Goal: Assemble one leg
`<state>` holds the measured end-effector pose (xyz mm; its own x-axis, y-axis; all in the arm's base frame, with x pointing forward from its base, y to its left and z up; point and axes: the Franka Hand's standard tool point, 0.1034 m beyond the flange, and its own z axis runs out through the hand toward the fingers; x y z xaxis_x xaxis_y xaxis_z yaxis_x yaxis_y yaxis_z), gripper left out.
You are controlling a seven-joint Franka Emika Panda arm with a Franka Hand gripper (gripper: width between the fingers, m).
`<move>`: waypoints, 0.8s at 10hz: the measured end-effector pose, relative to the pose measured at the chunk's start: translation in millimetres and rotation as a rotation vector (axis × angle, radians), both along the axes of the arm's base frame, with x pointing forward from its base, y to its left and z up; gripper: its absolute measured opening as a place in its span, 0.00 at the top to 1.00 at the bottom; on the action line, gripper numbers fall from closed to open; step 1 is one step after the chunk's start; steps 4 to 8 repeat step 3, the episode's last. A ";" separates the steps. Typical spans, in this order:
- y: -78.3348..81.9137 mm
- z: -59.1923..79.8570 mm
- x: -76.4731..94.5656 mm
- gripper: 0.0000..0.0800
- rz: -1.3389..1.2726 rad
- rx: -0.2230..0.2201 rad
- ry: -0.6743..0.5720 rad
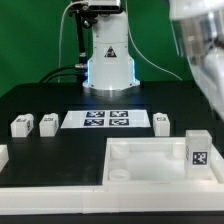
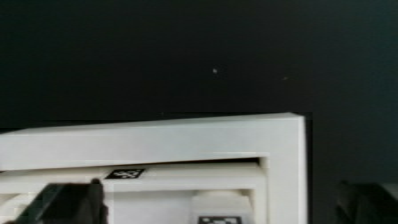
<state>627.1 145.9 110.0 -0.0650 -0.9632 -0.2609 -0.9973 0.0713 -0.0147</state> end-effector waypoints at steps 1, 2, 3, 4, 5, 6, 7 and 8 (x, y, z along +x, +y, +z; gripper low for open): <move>0.5 0.9 1.3 0.19 0.002 0.000 -0.003; 0.5 -0.2 0.7 0.19 0.002 0.000 -0.002; 0.6 -0.5 0.6 0.19 0.002 0.000 -0.002; 0.6 -0.5 0.6 0.19 0.002 0.000 -0.002; 0.6 -0.5 0.6 0.19 0.002 0.000 -0.002; 0.6 -0.5 0.6 0.19 0.002 0.000 -0.002; 0.6 -0.5 0.6 0.19 0.002 0.000 -0.002; 0.6 -0.5 0.6 0.19 0.002 0.000 -0.002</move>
Offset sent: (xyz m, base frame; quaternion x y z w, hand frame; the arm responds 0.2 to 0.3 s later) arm 0.0000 0.0000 0.0000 0.0000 0.0000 0.0000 1.0000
